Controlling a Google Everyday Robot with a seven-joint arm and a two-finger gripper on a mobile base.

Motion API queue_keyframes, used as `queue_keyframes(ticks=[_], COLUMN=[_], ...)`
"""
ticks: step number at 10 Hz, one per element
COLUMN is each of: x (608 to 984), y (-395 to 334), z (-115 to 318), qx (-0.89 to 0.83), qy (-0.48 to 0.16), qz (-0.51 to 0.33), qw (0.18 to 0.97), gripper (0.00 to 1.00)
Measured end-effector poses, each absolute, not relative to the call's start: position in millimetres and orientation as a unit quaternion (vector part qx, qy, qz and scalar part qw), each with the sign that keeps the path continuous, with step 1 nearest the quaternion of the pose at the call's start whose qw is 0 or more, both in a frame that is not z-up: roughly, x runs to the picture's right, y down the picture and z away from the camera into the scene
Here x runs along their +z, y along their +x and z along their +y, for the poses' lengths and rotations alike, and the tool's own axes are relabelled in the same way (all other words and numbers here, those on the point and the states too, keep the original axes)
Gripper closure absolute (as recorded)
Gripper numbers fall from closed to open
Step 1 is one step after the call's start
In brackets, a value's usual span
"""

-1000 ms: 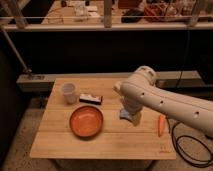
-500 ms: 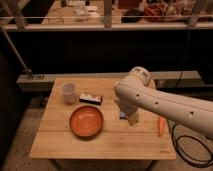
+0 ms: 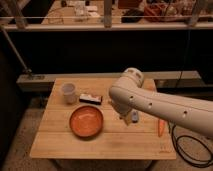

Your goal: Pick up the ceramic bowl

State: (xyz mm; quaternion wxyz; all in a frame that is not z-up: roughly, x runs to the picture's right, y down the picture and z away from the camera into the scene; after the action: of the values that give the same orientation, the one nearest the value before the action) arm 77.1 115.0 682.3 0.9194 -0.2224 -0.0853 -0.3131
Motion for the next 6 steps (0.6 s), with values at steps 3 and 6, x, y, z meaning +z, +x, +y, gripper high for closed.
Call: queue_keyframes(ticks=[3, 6], x=[685, 688], y=[69, 58], z=[118, 120], qx=[-0.338, -0.367], qy=[-0.217, -0.209], qz=[-0.092, -0.102], qw=[0.911, 0.901], gripper=[0.20, 0.20])
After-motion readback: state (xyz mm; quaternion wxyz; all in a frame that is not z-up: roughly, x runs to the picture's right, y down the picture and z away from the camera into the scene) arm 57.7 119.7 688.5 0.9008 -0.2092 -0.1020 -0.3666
